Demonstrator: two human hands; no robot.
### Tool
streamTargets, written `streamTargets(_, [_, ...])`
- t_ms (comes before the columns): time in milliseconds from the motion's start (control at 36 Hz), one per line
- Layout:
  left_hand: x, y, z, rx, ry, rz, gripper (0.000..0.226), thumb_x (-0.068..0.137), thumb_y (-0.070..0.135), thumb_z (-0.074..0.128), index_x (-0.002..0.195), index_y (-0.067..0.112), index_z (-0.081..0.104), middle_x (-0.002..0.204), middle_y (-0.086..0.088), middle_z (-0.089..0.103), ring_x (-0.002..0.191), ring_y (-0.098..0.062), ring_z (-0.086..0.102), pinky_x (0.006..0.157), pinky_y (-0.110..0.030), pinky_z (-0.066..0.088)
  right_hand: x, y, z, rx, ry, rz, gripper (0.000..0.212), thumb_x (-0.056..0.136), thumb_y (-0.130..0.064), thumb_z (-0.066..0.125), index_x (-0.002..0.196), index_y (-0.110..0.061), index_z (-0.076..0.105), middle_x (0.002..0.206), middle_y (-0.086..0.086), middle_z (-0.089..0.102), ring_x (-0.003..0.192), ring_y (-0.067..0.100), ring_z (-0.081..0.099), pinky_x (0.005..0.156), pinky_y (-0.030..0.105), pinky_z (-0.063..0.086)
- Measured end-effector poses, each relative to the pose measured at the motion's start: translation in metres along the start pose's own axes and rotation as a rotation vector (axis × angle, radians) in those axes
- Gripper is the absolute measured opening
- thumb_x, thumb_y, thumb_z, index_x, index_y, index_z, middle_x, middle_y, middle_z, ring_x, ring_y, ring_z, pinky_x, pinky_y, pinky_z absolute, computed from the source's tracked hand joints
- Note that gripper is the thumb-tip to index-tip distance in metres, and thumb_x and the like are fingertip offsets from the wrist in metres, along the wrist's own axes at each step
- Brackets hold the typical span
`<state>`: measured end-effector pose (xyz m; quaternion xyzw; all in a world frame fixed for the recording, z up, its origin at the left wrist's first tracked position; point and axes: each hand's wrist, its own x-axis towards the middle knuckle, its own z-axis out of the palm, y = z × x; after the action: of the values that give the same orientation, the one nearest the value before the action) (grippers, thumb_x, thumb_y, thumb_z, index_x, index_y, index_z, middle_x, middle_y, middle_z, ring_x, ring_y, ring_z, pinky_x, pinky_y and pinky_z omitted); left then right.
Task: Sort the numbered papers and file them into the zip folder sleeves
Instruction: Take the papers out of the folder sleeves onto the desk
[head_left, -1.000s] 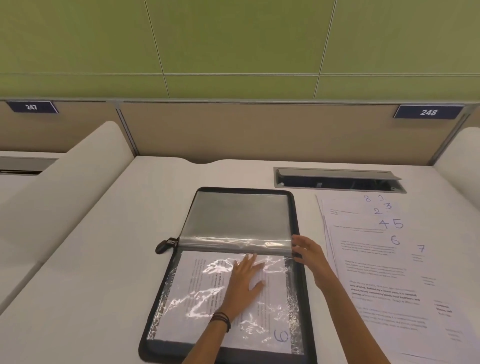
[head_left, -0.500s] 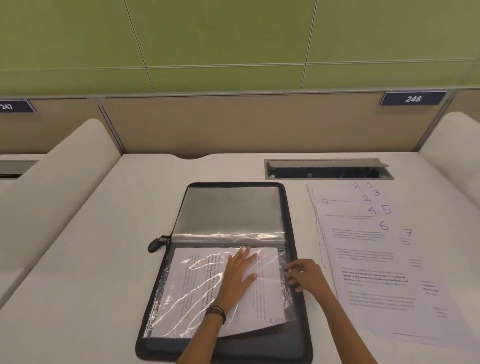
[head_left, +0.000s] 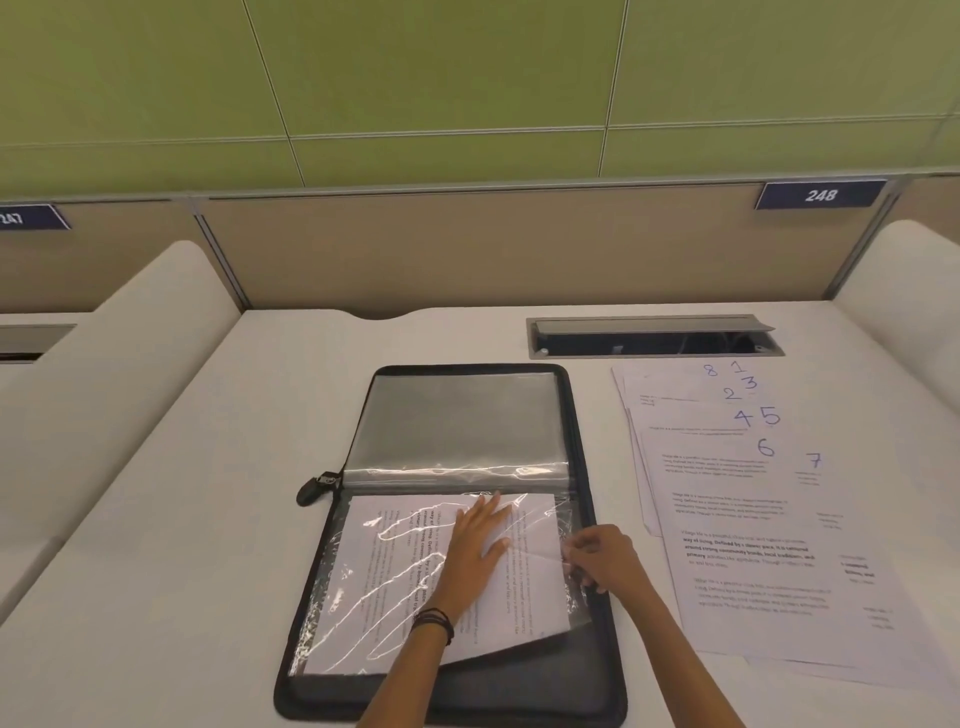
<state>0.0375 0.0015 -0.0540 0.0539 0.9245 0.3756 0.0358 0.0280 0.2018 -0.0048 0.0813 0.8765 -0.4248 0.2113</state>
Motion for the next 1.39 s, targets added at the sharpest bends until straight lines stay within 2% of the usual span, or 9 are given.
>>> streamTargets(222, [-0.003, 0.004, -0.003, -0.028, 0.000, -0.021, 0.042, 0.099, 0.034, 0.042, 0.135, 0.040, 0.023, 0.156, 0.010, 0.012, 0.145, -0.011, 0.003, 0.112, -0.027, -0.012, 0.002, -0.002, 0.007, -0.053, -0.017, -0.003, 0.019, 0.087, -0.027, 0.064, 0.072, -0.017, 0.063, 0.069, -0.004, 0.062, 0.056, 0.008, 0.058, 0.053, 0.011, 0.040])
streamTargets(361, [-0.006, 0.007, -0.003, -0.065, -0.006, -0.049, 0.047, 0.095, 0.037, 0.051, 0.133, 0.042, 0.024, 0.145, 0.023, 0.004, 0.134, 0.000, -0.007, 0.112, -0.031, -0.010, 0.003, -0.002, 0.010, -0.096, -0.063, -0.013, 0.022, 0.085, -0.032, 0.066, 0.070, -0.018, 0.060, 0.073, -0.002, 0.064, 0.063, 0.009, 0.062, 0.060, 0.013, 0.044])
streamTargets(639, [-0.008, 0.005, -0.004, 0.034, -0.048, -0.066, 0.047, 0.096, 0.040, 0.047, 0.139, 0.039, 0.030, 0.156, 0.014, 0.007, 0.146, -0.015, -0.002, 0.113, -0.033, -0.011, -0.001, -0.005, 0.007, -0.122, -0.019, -0.019, 0.023, 0.084, -0.030, 0.068, 0.070, -0.014, 0.058, 0.076, 0.002, 0.062, 0.073, 0.015, 0.064, 0.071, 0.021, 0.049])
streamTargets(750, [-0.006, 0.008, -0.006, 0.099, -0.035, -0.002, 0.040, 0.097, 0.043, 0.041, 0.132, 0.046, 0.022, 0.152, 0.018, 0.004, 0.147, -0.013, 0.000, 0.113, -0.031, -0.014, -0.002, -0.005, -0.003, -0.122, -0.006, -0.007, 0.028, 0.085, -0.026, 0.067, 0.062, -0.016, 0.055, 0.064, -0.002, 0.055, 0.060, 0.008, 0.055, 0.065, 0.018, 0.046])
streamTargets(917, [0.001, 0.022, -0.011, 0.091, 0.031, 0.041, 0.039, 0.100, 0.032, 0.043, 0.138, 0.030, 0.041, 0.156, 0.006, 0.017, 0.146, -0.012, 0.004, 0.109, -0.022, -0.020, -0.005, 0.004, -0.029, -0.110, 0.074, 0.030, 0.039, 0.085, -0.019, 0.066, 0.051, -0.017, 0.047, 0.052, -0.004, 0.047, 0.049, 0.008, 0.046, 0.053, 0.016, 0.037])
streamTargets(1083, [0.014, 0.045, -0.013, -0.078, -0.044, 0.077, 0.037, 0.098, 0.027, 0.048, 0.134, 0.031, 0.042, 0.145, 0.011, 0.030, 0.132, 0.001, 0.012, 0.116, -0.030, 0.005, -0.015, 0.022, -0.052, -0.050, 0.086, 0.121, 0.009, 0.086, -0.017, 0.065, 0.080, -0.010, 0.061, 0.077, 0.004, 0.065, 0.060, 0.009, 0.060, 0.049, 0.019, 0.045])
streamTargets(1194, [0.028, 0.058, -0.005, -0.088, -0.166, 0.135, 0.036, 0.098, 0.029, 0.048, 0.132, 0.036, 0.041, 0.141, 0.015, 0.034, 0.133, -0.001, 0.022, 0.115, -0.030, 0.014, -0.026, 0.038, -0.065, 0.000, 0.183, 0.161, 0.011, 0.085, -0.014, 0.066, 0.093, -0.009, 0.063, 0.081, 0.006, 0.067, 0.059, 0.012, 0.060, 0.046, 0.019, 0.041])
streamTargets(1278, [0.041, 0.069, 0.003, -0.074, -0.249, 0.170, 0.039, 0.098, 0.031, 0.048, 0.136, 0.031, 0.041, 0.147, 0.009, 0.034, 0.136, -0.008, 0.028, 0.110, -0.022, 0.019, -0.039, 0.048, -0.078, 0.014, 0.253, 0.177, 0.003, 0.085, -0.014, 0.064, 0.088, -0.015, 0.063, 0.077, 0.003, 0.066, 0.059, 0.013, 0.060, 0.051, 0.021, 0.045])
streamTargets(1389, [0.059, 0.086, 0.018, -0.001, -0.350, 0.189, 0.045, 0.096, 0.030, 0.052, 0.139, 0.028, 0.040, 0.150, 0.005, 0.033, 0.138, -0.014, 0.030, 0.113, -0.031, 0.025, -0.058, 0.065, -0.094, 0.034, 0.370, 0.190, 0.015, 0.084, -0.015, 0.061, 0.073, -0.024, 0.061, 0.067, -0.002, 0.064, 0.062, 0.016, 0.058, 0.064, 0.025, 0.046])
